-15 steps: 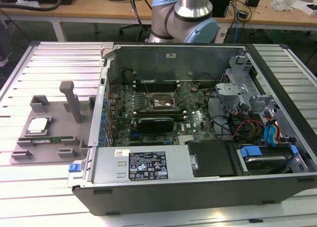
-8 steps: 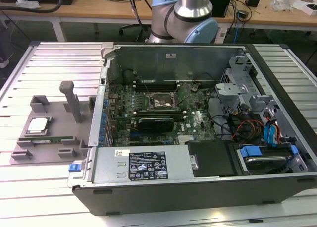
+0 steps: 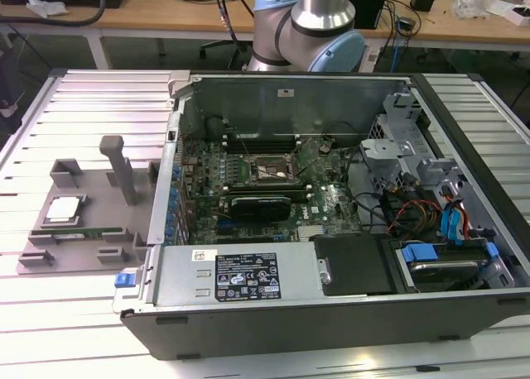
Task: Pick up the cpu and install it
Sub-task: 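Pick up the cpu and move it towards the insertion slot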
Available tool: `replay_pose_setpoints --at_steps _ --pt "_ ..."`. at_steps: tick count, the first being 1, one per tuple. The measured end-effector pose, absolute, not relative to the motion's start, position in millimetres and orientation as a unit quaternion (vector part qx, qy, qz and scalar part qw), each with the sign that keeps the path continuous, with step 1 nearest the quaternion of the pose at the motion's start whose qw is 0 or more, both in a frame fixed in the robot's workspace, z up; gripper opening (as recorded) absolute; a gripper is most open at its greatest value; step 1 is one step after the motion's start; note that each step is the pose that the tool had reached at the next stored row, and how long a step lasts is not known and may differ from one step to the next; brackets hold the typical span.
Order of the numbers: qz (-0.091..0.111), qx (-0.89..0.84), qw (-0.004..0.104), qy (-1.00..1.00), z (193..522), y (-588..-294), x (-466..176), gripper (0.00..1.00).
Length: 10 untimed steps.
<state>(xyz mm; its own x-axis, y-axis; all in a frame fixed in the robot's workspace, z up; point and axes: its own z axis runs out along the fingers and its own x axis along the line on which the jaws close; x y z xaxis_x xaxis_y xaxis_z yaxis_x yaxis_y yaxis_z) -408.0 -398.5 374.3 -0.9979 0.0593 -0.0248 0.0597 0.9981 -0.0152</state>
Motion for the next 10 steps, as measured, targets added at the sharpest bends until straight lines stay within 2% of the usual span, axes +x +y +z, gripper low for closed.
replay_pose_setpoints --at_steps 10 --pt "-0.008 0.030 0.012 0.999 368.6 -398.5 -408.0 0.60"
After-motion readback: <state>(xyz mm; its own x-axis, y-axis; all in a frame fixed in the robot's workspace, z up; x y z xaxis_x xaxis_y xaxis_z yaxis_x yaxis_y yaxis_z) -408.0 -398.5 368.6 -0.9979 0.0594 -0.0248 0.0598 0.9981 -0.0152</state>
